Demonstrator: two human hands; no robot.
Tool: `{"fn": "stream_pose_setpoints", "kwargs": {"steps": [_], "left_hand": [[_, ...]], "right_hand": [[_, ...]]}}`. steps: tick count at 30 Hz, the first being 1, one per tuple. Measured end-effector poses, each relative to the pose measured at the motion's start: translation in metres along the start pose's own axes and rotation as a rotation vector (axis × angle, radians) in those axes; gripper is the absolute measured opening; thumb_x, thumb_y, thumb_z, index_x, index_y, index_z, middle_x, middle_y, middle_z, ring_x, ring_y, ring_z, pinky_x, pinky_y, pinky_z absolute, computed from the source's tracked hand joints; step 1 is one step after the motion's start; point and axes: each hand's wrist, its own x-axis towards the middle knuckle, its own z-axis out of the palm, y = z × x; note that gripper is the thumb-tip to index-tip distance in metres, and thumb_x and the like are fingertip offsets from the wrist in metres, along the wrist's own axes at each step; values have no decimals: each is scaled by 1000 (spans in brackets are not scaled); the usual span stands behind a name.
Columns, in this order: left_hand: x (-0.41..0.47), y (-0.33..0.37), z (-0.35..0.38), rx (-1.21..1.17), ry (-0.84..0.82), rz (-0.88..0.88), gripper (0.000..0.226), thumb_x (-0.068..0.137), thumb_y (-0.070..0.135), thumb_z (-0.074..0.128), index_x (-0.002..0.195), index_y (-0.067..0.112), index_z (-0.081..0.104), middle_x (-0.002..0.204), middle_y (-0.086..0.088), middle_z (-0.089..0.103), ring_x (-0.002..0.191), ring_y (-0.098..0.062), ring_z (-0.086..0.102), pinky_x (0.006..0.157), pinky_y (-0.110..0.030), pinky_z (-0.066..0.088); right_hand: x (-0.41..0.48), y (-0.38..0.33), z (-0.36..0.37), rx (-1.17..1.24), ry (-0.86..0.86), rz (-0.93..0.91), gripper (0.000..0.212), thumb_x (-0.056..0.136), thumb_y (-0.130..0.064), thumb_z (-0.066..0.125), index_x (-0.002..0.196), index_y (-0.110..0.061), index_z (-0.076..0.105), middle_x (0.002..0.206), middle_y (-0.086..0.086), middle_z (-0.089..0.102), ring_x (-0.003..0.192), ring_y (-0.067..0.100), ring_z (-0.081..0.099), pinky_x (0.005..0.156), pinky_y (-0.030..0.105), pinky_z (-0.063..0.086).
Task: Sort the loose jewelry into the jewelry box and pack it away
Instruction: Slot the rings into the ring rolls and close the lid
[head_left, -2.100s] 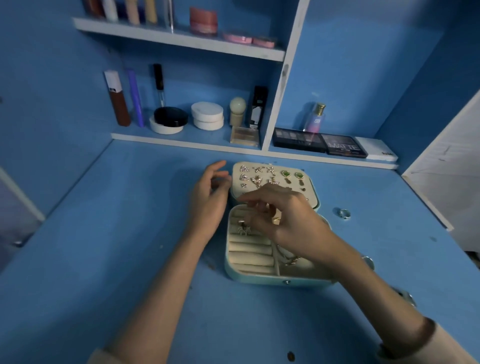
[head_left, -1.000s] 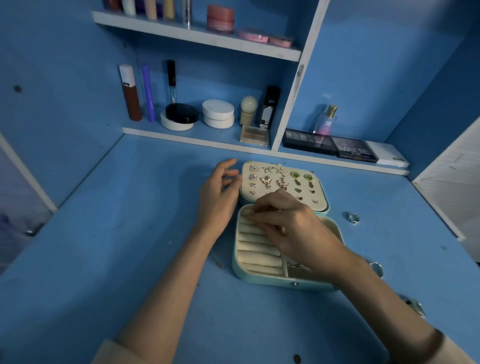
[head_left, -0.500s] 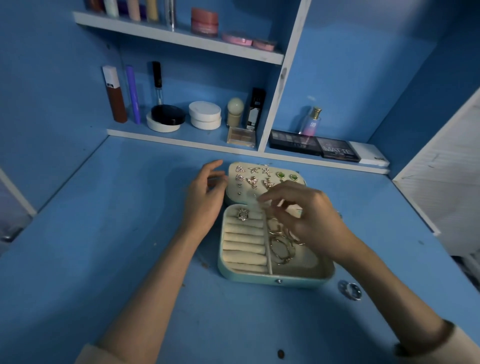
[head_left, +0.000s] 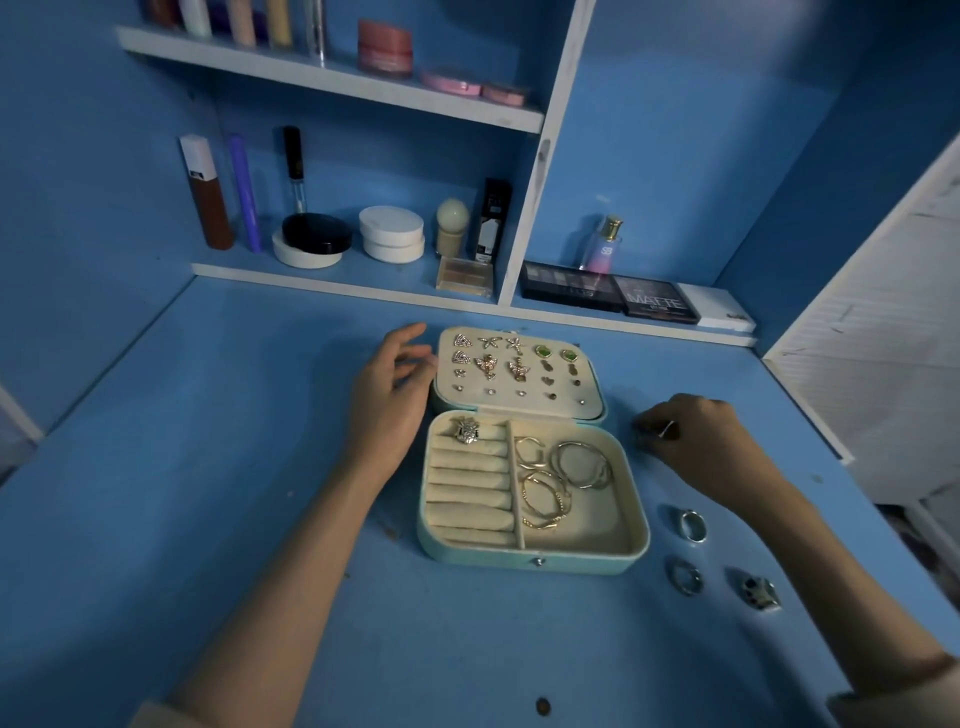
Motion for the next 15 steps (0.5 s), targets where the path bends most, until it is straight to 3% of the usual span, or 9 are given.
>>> {"fn": "stream_pose_setpoints", "kwargs": {"steps": [6, 11, 13, 15], "left_hand": [[-2, 0, -2, 12, 4, 31, 31, 93, 7, 55, 122, 18, 57, 108, 0, 62, 97, -9, 58, 88, -21, 45], [-9, 12, -4, 101, 18, 134, 31, 92, 2, 55, 120, 17, 59, 105, 6, 61, 91, 10, 56, 78, -4, 41], [-13, 21, -10, 189, -48, 153, 29, 92, 3, 55, 115, 20, 62, 105, 12, 61, 95, 7, 56, 78, -5, 43], [-18, 26, -17, 360, -125, 178, 27, 92, 5, 55, 110, 22, 66, 107, 13, 63, 100, -3, 57, 88, -18, 45]], "right_hand": [[-7, -23, -7, 298, 201, -45, 18, 85, -5, 63, 96, -16, 72, 91, 5, 69, 72, 16, 65, 67, 18, 46], [-22, -58, -15, 606, 118, -142, 24, 82, -9, 69, 90, -31, 69, 81, -6, 67, 69, 10, 63, 64, 10, 47], [-26, -68, -12, 675, 78, -162, 23, 83, -9, 68, 95, -28, 71, 75, -4, 69, 68, 9, 65, 66, 16, 51], [-28, -76, -9, 718, 30, -178, 22, 84, -10, 68, 99, -25, 71, 73, 0, 71, 69, 10, 68, 71, 23, 54]]}}
